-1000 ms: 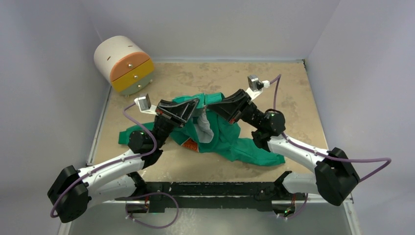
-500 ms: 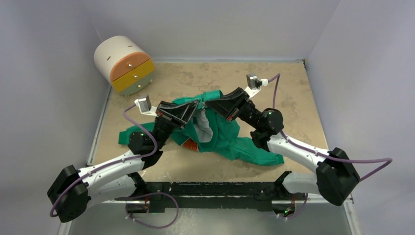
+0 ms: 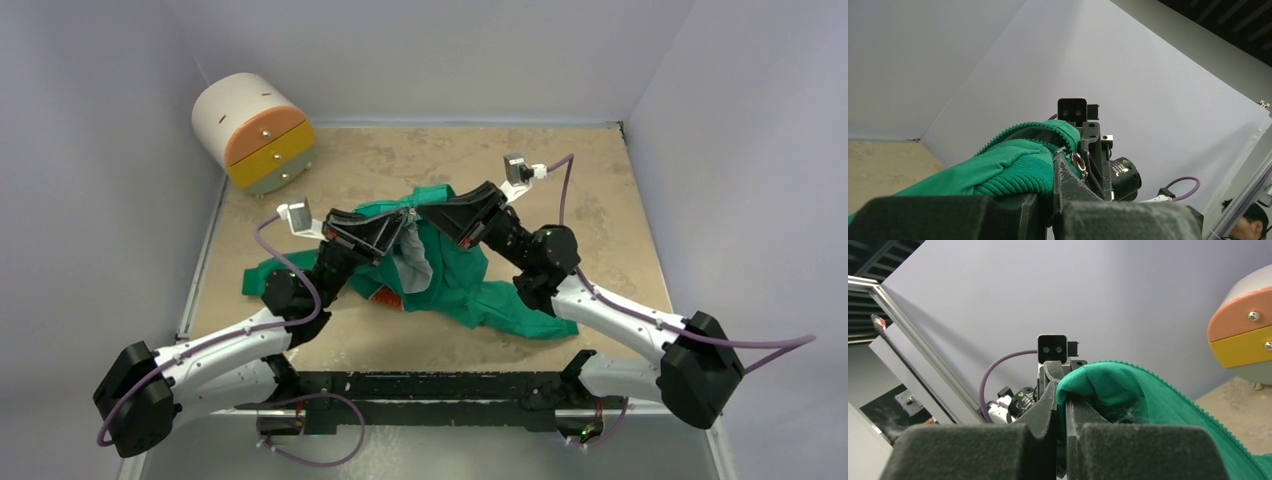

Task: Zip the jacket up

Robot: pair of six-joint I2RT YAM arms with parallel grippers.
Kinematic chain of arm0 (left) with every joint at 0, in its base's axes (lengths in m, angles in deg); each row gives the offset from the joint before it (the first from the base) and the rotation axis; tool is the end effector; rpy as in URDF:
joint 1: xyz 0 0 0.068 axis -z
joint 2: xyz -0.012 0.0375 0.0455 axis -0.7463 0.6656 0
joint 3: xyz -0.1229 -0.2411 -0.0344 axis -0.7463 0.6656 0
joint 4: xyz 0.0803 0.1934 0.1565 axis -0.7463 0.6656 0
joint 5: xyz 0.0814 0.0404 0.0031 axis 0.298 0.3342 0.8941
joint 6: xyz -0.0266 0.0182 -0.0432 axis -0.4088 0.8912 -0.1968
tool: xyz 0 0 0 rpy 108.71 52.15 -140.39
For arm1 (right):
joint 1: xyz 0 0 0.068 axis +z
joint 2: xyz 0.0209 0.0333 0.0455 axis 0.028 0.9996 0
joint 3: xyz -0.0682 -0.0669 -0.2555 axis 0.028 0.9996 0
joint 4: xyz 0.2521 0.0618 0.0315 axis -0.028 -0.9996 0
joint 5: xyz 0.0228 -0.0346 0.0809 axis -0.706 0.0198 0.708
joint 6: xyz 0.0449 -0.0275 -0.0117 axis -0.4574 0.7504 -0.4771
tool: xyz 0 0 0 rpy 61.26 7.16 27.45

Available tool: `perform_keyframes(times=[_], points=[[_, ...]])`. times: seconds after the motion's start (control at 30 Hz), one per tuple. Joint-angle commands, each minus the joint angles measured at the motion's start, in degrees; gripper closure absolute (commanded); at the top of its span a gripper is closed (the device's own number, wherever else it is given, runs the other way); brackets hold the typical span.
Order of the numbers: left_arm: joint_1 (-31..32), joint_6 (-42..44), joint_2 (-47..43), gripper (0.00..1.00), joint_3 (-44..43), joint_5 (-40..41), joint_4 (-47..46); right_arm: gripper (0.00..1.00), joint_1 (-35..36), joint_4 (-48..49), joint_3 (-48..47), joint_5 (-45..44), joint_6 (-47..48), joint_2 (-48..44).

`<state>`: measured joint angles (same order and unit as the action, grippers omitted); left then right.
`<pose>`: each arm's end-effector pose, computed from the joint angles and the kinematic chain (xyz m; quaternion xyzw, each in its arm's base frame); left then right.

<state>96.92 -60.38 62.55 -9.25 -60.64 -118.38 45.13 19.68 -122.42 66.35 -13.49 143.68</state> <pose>0.1326 -0.1474 0.3331 -0.0243 0.4345 -0.6655 0.6065 0.1697 0.1771 0.3711 -0.0964 0.4073 0.7472 0.5163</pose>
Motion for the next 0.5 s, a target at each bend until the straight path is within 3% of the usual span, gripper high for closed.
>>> perform_keyframes(times=[0.0,0.13,0.47], points=[[1.8,4.4,-1.9,1.0,-1.5,-2.1,2.3,1.0,0.8,-0.9,-3.6,-6.2,2.2,-2.7],[2.5,5.9,-3.1,1.0,-0.8,-1.8,3.2,1.0,1.7,-11.5,-6.5,-10.3,3.6,-3.8],[3.0,5.9,-4.2,1.0,0.6,-2.6,2.5,1.0,2.7,-26.7,-8.0,-19.7,1.6,-5.2]])
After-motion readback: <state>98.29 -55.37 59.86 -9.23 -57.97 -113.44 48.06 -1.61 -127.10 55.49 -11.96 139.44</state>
